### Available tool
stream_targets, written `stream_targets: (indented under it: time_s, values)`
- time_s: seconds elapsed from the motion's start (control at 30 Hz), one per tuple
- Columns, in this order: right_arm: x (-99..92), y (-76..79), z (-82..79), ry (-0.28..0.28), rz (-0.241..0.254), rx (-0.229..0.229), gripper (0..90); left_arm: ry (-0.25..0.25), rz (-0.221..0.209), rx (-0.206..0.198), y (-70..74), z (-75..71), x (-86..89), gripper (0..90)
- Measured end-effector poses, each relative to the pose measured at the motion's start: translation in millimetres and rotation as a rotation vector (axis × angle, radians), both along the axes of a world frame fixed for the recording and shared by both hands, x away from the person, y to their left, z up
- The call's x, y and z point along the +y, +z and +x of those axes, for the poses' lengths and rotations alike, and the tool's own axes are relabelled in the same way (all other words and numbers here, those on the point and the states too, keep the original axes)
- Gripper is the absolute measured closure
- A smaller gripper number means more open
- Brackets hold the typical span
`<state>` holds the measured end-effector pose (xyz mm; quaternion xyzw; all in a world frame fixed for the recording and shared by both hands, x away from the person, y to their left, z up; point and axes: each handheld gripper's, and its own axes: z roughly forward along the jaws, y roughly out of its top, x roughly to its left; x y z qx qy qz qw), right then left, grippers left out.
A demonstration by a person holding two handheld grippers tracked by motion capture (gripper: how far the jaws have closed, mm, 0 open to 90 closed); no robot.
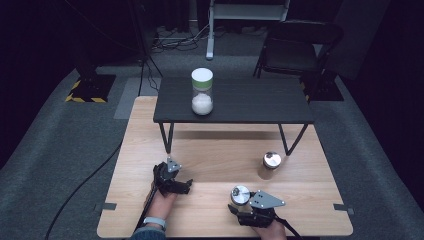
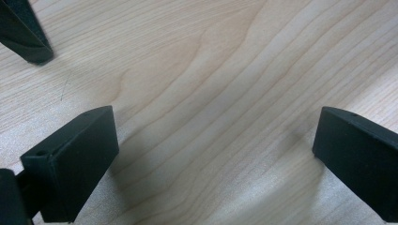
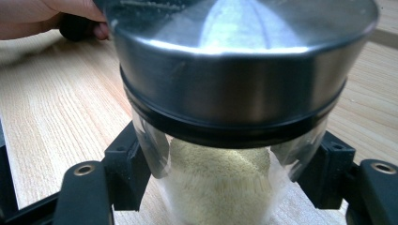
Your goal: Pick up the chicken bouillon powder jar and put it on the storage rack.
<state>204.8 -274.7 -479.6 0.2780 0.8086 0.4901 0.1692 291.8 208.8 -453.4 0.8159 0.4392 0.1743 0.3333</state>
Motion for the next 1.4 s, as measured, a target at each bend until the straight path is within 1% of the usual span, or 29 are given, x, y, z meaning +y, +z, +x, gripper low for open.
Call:
stream_targets:
  time_s: [1.27,1.4]
  values:
    - [2.4,0.3,-0.1,-0.002,-0.008,-0.007,30.2,-0.002,-0.001,-0.001,-0.2,0.4,0.2,0.4]
    - [4.1,3.4,0.5,-0.002,-0.021,-0.006,30.2,-0.002,-0.001,0.000,-0.1,0.4,0.2,0.4]
